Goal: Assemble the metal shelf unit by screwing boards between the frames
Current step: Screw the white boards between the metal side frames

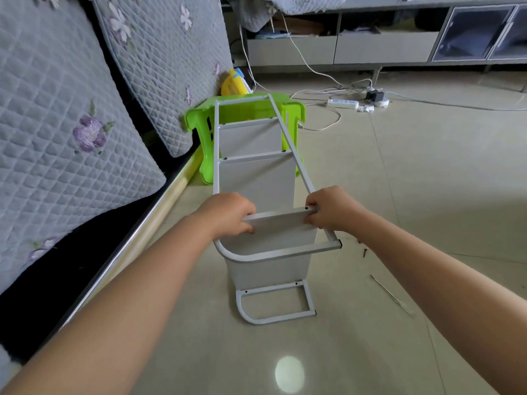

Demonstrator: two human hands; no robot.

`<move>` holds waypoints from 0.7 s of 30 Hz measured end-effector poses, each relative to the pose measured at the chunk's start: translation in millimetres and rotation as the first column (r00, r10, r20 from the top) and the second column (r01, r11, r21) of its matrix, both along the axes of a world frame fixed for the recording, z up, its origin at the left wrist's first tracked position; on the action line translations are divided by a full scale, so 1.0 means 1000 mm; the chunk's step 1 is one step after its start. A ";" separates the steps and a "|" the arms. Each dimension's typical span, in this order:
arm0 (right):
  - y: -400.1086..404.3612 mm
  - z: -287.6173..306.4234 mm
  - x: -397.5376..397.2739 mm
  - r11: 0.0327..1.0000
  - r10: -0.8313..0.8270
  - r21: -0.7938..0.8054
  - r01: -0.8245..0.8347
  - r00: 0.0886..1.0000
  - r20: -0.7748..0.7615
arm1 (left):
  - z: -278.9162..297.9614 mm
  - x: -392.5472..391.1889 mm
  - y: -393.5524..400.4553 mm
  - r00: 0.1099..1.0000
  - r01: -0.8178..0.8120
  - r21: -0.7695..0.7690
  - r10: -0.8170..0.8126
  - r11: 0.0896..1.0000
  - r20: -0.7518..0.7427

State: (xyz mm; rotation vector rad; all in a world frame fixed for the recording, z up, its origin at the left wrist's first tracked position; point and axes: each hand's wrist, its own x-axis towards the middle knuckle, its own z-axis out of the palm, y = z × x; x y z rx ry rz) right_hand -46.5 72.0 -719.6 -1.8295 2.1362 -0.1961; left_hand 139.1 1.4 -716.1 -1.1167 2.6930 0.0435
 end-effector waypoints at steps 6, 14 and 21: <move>-0.003 -0.004 -0.003 1.000 -0.013 0.006 0.012 0.999 0.041 | 0.000 0.000 -0.003 1.000 0.020 0.010 -0.020 1.000 -0.009; -0.002 -0.004 -0.003 1.000 -0.021 -0.017 0.022 0.997 0.076 | 0.001 0.001 0.000 0.999 0.030 -0.021 -0.031 0.999 -0.013; -0.001 -0.004 -0.003 1.000 -0.023 -0.016 0.024 0.997 0.076 | 0.001 0.000 0.002 1.000 0.011 -0.016 -0.011 1.000 -0.012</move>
